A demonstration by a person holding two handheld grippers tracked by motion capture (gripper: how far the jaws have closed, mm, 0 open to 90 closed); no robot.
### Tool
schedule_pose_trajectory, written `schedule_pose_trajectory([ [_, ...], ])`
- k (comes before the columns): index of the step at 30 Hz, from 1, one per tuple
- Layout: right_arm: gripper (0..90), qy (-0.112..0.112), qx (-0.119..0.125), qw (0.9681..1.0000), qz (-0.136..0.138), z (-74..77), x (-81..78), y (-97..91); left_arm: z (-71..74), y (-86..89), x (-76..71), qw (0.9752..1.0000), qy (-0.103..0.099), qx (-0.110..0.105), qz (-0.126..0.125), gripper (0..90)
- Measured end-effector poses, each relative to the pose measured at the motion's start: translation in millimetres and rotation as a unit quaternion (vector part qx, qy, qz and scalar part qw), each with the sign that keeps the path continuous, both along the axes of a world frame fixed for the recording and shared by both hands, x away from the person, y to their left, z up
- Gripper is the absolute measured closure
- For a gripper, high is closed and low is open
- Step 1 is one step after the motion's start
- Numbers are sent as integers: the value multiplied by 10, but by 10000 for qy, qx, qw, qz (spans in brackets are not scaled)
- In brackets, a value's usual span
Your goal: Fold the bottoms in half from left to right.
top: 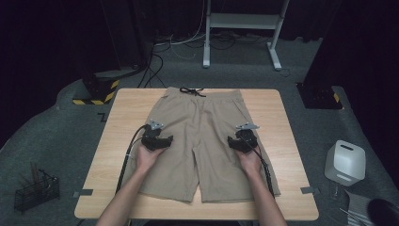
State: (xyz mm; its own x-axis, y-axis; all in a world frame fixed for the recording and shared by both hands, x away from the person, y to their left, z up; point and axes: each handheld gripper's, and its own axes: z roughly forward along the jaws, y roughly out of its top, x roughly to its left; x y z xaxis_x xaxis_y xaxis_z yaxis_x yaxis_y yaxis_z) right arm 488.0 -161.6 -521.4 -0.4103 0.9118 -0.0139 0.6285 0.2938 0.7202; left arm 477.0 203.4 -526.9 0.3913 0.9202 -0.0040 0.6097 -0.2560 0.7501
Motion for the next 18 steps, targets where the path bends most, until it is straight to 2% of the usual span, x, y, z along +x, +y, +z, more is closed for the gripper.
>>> schedule_pose_trajectory([
  [6,418,12,16,10000,48,0,-33,-11,0,-8,-93,10000,-22,-4,4,325],
  [11,418,-80,44,9999,90,-18,-112,-24,0,-4,-211,10000,-44,18,-22,345],
  [18,422,-101,41,9997,202,-21,-230,-35,-1,-2,-380,10000,-65,35,51,347],
])
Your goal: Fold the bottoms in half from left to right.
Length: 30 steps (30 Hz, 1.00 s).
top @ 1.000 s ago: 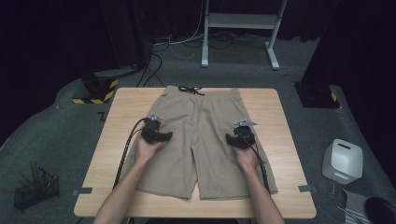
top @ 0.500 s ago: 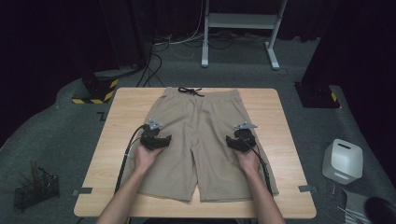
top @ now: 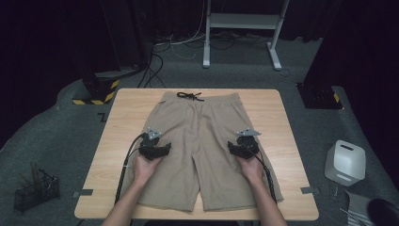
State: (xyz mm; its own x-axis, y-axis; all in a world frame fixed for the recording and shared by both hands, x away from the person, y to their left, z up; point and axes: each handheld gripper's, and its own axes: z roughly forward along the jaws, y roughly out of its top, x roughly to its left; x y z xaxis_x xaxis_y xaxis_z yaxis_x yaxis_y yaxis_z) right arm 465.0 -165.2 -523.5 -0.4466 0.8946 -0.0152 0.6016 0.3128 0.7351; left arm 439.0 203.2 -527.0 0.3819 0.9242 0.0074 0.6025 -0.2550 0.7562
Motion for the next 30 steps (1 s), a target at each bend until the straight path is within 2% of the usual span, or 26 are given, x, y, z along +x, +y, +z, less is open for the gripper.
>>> schedule_pose_trajectory([
  [7,424,21,18,10000,87,1,-107,-3,0,-4,-154,10000,11,9,79,345],
  [16,430,7,0,9996,286,0,-359,-12,-1,22,-477,10000,18,1,97,339],
  [30,430,7,1,9994,359,-1,-629,-60,-3,42,-684,10000,21,-16,24,337],
])
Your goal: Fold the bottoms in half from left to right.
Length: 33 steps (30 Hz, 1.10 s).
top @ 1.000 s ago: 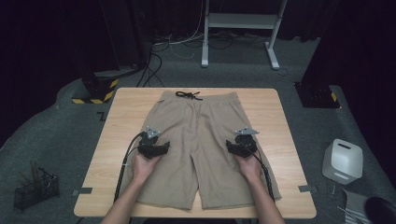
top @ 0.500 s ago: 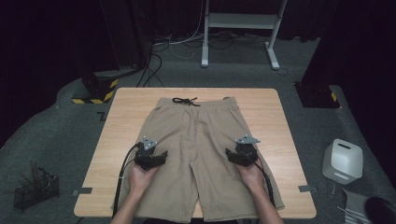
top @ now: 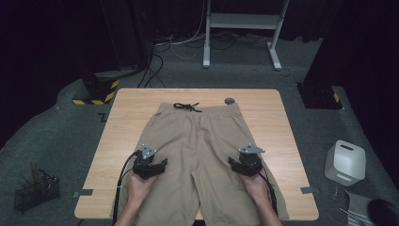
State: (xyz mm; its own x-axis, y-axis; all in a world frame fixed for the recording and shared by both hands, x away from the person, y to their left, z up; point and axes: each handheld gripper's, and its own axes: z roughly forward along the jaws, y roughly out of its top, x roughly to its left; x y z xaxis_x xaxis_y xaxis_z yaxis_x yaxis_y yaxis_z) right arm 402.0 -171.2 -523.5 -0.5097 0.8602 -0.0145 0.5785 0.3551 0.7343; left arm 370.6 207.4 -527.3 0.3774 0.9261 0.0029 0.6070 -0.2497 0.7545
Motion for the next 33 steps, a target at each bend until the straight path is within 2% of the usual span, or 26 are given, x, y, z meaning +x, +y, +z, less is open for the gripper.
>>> schedule_pose_trajectory([
  [15,429,-10,-6,10000,39,0,-258,-48,-2,13,-213,10000,-8,-11,-53,338],
  [28,428,-10,-8,10000,56,0,-581,-62,-3,9,-469,10000,-19,12,-71,338],
  [31,428,-8,-6,10000,63,0,-655,-60,-4,2,-554,10000,2,-44,-82,338],
  [33,425,-4,1,10000,74,0,-717,-60,-3,13,-609,9998,18,-154,-127,334],
])
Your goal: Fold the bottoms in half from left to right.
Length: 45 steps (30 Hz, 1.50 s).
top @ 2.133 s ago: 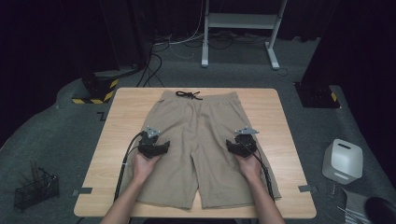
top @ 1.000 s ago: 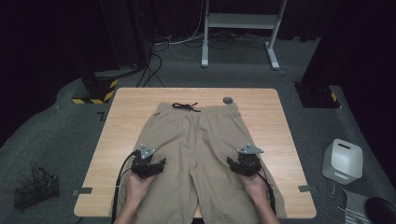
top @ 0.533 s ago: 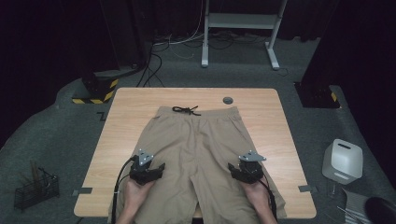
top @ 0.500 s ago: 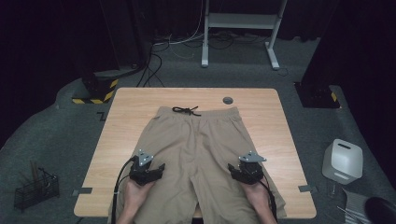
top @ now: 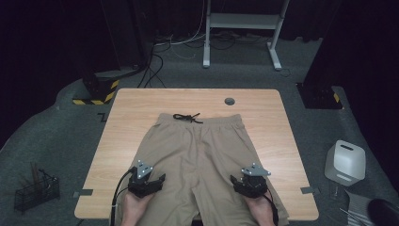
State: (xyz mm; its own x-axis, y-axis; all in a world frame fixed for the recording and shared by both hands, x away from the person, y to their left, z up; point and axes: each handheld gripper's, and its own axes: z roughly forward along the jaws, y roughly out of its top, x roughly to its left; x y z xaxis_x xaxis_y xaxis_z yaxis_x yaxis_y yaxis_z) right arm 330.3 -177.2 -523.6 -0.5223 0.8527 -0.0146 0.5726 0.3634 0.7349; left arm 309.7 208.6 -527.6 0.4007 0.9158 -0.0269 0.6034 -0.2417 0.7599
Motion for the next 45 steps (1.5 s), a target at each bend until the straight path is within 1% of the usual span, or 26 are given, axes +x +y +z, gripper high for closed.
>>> schedule_pose_trajectory([
  [1,424,8,0,10000,-8,1,-24,1,2,5,-27,10000,13,-9,-19,334],
  [2,423,4,-2,10000,5,0,-55,-1,0,5,-53,10000,17,-75,-23,334],
  [6,423,19,8,10000,20,3,-167,-10,3,-12,-131,9999,26,-69,-157,327],
  [8,431,59,-21,10000,57,14,-187,-16,24,-15,-118,9996,94,1,-284,326],
  [9,437,68,-27,9999,84,21,-173,-23,44,-15,-97,9994,122,-30,-321,331],
  [11,438,44,69,10000,44,59,-114,-44,109,-6,-38,9992,78,-72,-391,335],
  [12,438,34,125,9999,12,85,-84,-51,156,-6,7,9991,37,-100,-420,335],
  [14,438,-101,260,9996,-21,190,27,-65,263,-14,118,9988,-47,-146,-463,333],
  [15,438,-150,303,9994,-31,228,71,-60,318,-25,210,9987,-101,-174,-470,333],
  [16,436,-232,321,9992,-32,283,160,-49,354,-30,299,9986,-95,-204,-483,333],
  [17,433,-254,347,9991,-56,316,239,-34,379,-39,395,9985,-73,-257,-471,329],
  [20,421,-236,259,9993,-139,358,484,33,406,-81,652,9989,-81,-259,-373,325],
  [21,421,-213,242,9994,-160,360,571,60,399,-106,760,9992,-94,-230,-327,326],
  [22,421,-174,255,9993,-198,352,675,92,390,-121,821,9993,-97,-181,-312,326],
  [23,423,-167,255,9993,-214,345,733,111,359,-142,918,9995,-100,-154,-265,330],
  [25,430,-158,181,9993,-269,302,872,165,298,-167,1042,9997,3,-140,-215,331],
  [27,430,-42,130,9993,-343,230,992,206,205,-177,1141,9999,55,-103,-122,337],
  [29,430,54,36,9993,-380,139,1080,241,108,-171,1209,9998,196,4,-32,337],
  [30,430,82,8,9992,-389,111,1094,251,67,-162,1227,9996,265,49,-5,336],
  [31,429,113,-50,9992,-383,77,1106,263,51,-154,1221,9999,145,90,4,337],
  [32,423,150,-89,9991,-376,46,1111,275,50,-153,1217,9998,129,133,16,348],
  [34,424,76,-78,9993,-354,29,1098,272,45,-161,1203,9997,97,223,-5,345],
  [35,423,54,-62,9994,-337,24,1095,266,29,-168,1185,9996,18,274,-20,345],
  [37,421,-21,-15,9994,-348,5,1076,260,10,-156,1147,9997,-66,227,-26,341],
  [42,419,-18,-13,9996,-268,4,1013,244,9,-160,1034,9997,-66,221,2,340],
  [45,419,-20,-1,9997,-238,2,941,232,9,-166,918,9998,-53,216,-11,336],
])
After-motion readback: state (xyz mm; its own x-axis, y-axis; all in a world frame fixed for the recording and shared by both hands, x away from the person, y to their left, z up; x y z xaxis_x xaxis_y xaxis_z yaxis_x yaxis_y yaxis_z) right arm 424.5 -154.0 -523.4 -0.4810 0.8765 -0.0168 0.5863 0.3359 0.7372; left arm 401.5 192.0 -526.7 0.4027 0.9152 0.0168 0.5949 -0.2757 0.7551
